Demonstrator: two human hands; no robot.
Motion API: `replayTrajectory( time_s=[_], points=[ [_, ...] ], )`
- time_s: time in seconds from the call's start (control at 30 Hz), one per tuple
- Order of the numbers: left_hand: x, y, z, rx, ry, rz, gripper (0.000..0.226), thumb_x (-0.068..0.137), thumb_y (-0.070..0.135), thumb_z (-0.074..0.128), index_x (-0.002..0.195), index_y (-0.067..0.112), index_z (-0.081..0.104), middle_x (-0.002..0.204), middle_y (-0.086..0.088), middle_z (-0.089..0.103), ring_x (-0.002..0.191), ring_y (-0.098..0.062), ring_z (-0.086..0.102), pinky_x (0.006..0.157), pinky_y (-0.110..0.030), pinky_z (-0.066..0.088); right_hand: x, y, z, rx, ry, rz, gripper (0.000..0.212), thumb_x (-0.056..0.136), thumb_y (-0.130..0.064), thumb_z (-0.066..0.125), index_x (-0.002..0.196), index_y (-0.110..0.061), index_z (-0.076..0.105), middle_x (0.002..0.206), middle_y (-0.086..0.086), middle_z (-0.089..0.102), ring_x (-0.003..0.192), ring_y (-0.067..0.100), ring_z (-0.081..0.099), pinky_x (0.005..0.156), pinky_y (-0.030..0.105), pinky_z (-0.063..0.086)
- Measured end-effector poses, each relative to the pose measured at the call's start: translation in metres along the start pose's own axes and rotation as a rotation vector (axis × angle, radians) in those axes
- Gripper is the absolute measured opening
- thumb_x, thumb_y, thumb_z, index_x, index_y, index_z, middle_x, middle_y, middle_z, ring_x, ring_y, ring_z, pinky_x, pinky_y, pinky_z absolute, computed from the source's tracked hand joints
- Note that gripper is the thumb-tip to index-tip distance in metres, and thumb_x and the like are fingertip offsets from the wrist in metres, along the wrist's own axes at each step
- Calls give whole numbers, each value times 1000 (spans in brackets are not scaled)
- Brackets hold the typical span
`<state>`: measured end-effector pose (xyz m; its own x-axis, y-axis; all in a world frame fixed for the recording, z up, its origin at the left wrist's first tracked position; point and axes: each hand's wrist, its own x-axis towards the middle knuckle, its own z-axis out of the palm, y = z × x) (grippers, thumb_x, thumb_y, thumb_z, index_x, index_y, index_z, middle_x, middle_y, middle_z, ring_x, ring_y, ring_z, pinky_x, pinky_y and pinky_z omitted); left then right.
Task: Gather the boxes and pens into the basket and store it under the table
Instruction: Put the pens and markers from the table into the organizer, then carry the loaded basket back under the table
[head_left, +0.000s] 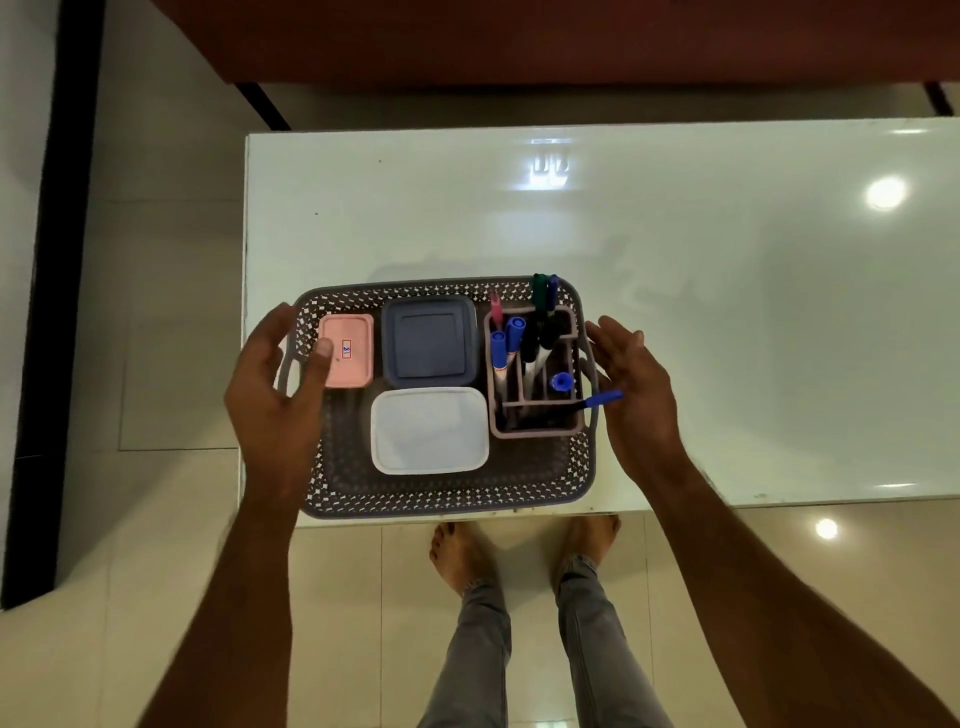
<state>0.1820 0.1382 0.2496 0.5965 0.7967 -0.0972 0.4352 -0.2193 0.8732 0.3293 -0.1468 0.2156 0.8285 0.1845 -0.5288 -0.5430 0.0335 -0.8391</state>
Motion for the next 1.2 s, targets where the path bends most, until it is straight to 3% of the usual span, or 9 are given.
replayTrajectory(
  time_s=[0.07,0.2,0.27,0.4,0.57,0.8,1.07,1.2],
  points=[
    [6,-13,-6,-92,-9,-88,44,97,23,67,139,15,57,140,4,61,129,-4,57,113,-33,44,0,6,1,21,7,27,59,100,-48,47,141,-7,53,138,10,63,130,27,58,116,55,39],
    [10,-32,-10,-322,-70,-215,43,98,6,61,140,8,55,141,-4,60,128,-9,59,95,-16,52,1,17,-1,76,-2,65,42,105,-26,40,141,-7,54,137,11,64,131,33,57,118,56,35],
    [15,-44,-13,-364,-91,-240,44,99,7,60,142,9,54,143,-6,60,132,-16,57,97,-19,52,0,20,-1,81,-24,75,40,106,-20,39,141,-7,54,137,14,63,129,34,58,117,56,36],
    [22,-59,-17,-378,-164,-289,39,101,13,58,139,14,58,138,-4,64,131,-21,59,108,-37,49,-2,24,3,23,-96,65,41,107,-15,35,144,-8,50,143,18,57,132,40,55,115,62,36],
    [18,-66,-19,-423,-287,-325,39,105,10,47,143,14,55,137,-5,65,128,-22,61,103,-33,54,-5,28,4,14,-122,54,42,107,-11,34,147,-12,48,142,18,58,129,42,57,113,62,39],
    [7,-69,-16,-491,-290,-457,37,106,11,44,141,16,56,125,-3,72,115,-21,69,87,-28,60,-7,31,8,44,-119,62,44,107,-12,32,149,-14,46,145,17,56,132,43,53,113,60,39],
    [5,-73,-19,-432,-308,-434,38,108,23,42,144,18,53,134,-4,67,124,-24,64,102,-40,54,-13,30,13,57,-106,55,45,107,-10,29,149,-14,46,147,13,55,134,38,53,114,57,39],
    [0,-73,-21,-420,-315,-420,39,108,24,41,145,18,53,135,-4,66,125,-23,63,103,-39,54,-20,29,13,70,-100,67,45,107,-10,29,148,-14,47,145,12,57,132,35,55,109,47,48]
  ],
)
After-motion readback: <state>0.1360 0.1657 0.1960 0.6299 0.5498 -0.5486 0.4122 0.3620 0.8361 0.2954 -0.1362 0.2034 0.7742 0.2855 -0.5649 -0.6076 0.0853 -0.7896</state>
